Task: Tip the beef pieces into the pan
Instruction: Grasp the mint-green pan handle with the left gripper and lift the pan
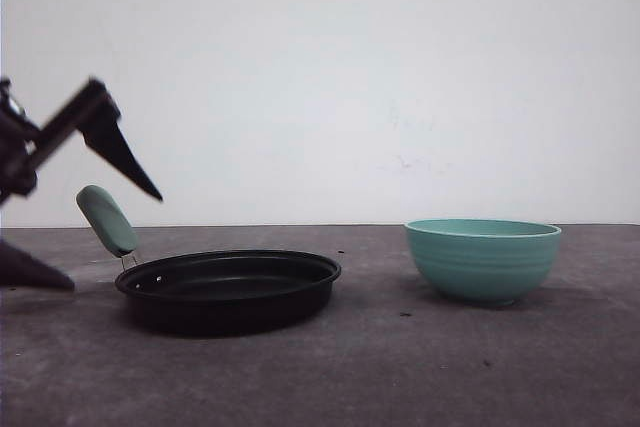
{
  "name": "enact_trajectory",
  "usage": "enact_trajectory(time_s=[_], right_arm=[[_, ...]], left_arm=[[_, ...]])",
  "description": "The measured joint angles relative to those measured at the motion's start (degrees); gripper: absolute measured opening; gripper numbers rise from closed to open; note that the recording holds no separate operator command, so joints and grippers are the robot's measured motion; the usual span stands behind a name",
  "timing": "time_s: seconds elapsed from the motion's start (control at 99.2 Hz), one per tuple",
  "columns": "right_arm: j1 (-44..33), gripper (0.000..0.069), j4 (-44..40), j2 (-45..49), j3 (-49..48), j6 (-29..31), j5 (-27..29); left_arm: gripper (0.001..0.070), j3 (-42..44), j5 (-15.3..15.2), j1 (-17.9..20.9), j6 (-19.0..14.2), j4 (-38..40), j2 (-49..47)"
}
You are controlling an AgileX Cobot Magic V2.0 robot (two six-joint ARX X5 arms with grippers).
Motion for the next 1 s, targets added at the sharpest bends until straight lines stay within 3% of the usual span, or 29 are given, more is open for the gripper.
enact_trajectory(time_s=[0.101,0.161,0.323,0.434,0.585,0.665,0.756,0.867,0.938,0.998], right_arm=[[0.00,0.0682,-1.84,-0.33,0.00,0.00,0.00],[0.00,0.0682,-2.64,-0.35,0.00,0.00,0.00],[0.00,0.0682,-4.96,-0.37,0.00,0.00,0.00],[0.00,0.0682,-5.55,-0.37,0.00,0.00,0.59],[0.00,0.0682,-5.77,-0.37,-0.02,-0.92,5.51],[0.00,0.0680,-6.05,-0.31,-0.92,-1.42,7.04],[0.00,0.0664,-6.62,0.85,-3.50,-1.95,7.17],[0.00,0.0652,-5.14,5.07,-9.44,-2.23,6.91],[-0.02,0.0604,-2.05,8.92,-14.27,-2.29,4.87],[-0.02,0.0511,1.99,13.07,-18.27,-1.84,1.73]], left_arm=[[0.0661,0.50,0.44,0.00,-1.77,5.31,3.89],[0.0612,0.59,0.55,0.02,-2.89,8.72,6.12],[0.0246,0.57,0.61,-0.09,-6.16,12.83,9.11],[0.0079,0.57,0.50,-0.31,-5.88,14.67,9.11],[0.0056,0.42,0.90,-0.31,-6.14,14.34,8.09],[0.0056,0.37,2.71,-0.37,-5.88,14.21,6.23],[0.0056,0.37,4.42,-1.01,-4.79,12.22,1.31],[0.0056,0.37,3.61,-2.23,-2.97,6.45,-6.10],[0.0056,0.37,2.67,-3.17,-1.70,1.73,-10.64],[0.0056,0.37,2.14,-4.02,-0.90,-2.45,-14.45]])
